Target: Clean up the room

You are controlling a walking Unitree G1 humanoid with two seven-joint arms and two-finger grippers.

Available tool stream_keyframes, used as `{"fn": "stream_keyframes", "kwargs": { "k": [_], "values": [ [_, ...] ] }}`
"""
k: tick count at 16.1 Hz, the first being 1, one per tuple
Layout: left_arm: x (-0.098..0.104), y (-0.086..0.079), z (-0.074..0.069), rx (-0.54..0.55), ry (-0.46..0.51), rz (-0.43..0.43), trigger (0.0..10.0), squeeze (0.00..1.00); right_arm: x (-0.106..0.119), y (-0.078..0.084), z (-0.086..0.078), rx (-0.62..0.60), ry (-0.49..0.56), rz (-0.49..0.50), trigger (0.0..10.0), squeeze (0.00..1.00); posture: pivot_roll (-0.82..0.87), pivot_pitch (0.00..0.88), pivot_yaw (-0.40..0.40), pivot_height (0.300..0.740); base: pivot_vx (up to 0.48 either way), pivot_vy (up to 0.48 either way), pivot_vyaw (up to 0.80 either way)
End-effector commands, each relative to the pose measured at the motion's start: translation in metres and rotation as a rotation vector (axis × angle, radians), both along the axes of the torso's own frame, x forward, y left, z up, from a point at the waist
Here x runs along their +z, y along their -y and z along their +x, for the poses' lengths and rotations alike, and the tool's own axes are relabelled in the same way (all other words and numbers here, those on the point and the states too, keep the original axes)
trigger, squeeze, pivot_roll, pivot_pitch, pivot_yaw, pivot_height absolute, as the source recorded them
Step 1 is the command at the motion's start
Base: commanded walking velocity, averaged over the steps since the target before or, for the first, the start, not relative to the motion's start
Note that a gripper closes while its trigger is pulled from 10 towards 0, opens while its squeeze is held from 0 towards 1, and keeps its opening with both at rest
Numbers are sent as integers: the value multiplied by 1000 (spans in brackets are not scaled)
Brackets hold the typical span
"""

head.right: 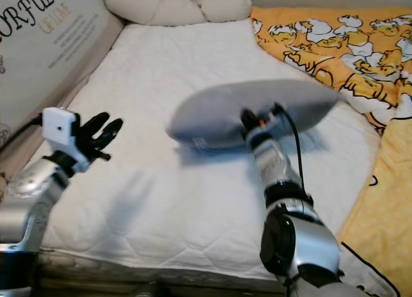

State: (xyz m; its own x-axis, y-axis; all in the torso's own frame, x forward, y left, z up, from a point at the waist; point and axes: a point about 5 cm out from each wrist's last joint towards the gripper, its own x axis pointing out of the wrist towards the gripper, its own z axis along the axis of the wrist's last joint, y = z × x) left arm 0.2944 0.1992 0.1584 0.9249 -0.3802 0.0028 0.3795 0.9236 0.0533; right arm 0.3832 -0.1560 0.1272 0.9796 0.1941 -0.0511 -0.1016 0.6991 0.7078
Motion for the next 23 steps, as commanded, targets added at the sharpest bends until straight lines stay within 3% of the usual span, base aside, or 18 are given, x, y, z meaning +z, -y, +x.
{"fn": "stream_keyframes", "kwargs": {
  "k": [1, 4, 7, 8, 10, 12, 14, 15, 17, 18, 20, 21, 23],
  "values": [
    [0, -9, -2, 6, -7, 12, 10000, 0, 24, -14, 6, 99, 91, 1, 0, 0, 56, 0, 85, 740, 0, 0, 0],
    [8, -31, -2, 86, 19, 37, 10000, 0, 52, -29, 0, 324, 214, -41, 0, 0, 53, 0, 90, 740, 0, 0, 0],
    [21, -55, 1, 183, 34, -40, 10000, 0, 67, -33, -18, 477, 301, 7, 0, 0, 45, 0, 92, 740, 0, 0, 0],
    [28, -68, 3, 241, 56, -78, 10000, 0, 60, -28, -29, 536, 294, 25, 0, 0, 42, 0, 92, 740, 0, 0, 0],
    [32, -77, 4, 276, 70, -106, 10000, 0, 41, -22, -40, 569, 236, -15, 0, 0, 38, 0, 94, 740, 0, 0, 0],
    [33, -81, 4, 297, 78, -135, 10000, 0, 3, -15, -59, 614, 135, -43, 0, 0, 34, 0, 99, 740, 0, 0, 0],
    [31, -76, 7, 278, 66, -139, 10000, 0, -29, -4, -70, 602, 17, -81, 0, 0, 34, 0, 101, 740, 0, 0, 0],
    [26, -66, 13, 218, 22, -132, 10000, 0, -55, 10, -77, 554, -100, -147, 0, 0, 35, 0, 98, 740, 0, 0, 0],
    [7, -52, 28, 151, -91, -33, 10000, 0, -85, 31, -88, 485, -275, -277, 0, 0, 34, 0, 92, 740, 0, 0, 0],
    [3, -50, 31, 144, -110, -12, 10000, 0, -88, 34, -89, 470, -300, -295, 0, 0, 34, 0, 90, 740, 0, 0, 0],
    [-27, -31, 51, 110, -221, 188, 10000, 0, -101, 50, -92, 381, -388, -394, 0, 0, 24, 0, 90, 740, 0, 0, 0],
    [-46, -14, 60, 77, -275, 305, 10000, 0, -104, 55, -90, 344, -405, -427, 0, 0, 17, 0, 92, 740, 0, 0, 0],
    [-62, -1, 62, 59, -330, 369, 10000, 0, -102, 53, -88, 349, -390, -432, 0, 0, 2, 0, 101, 740, 0, 0, 0]
  ]
}}
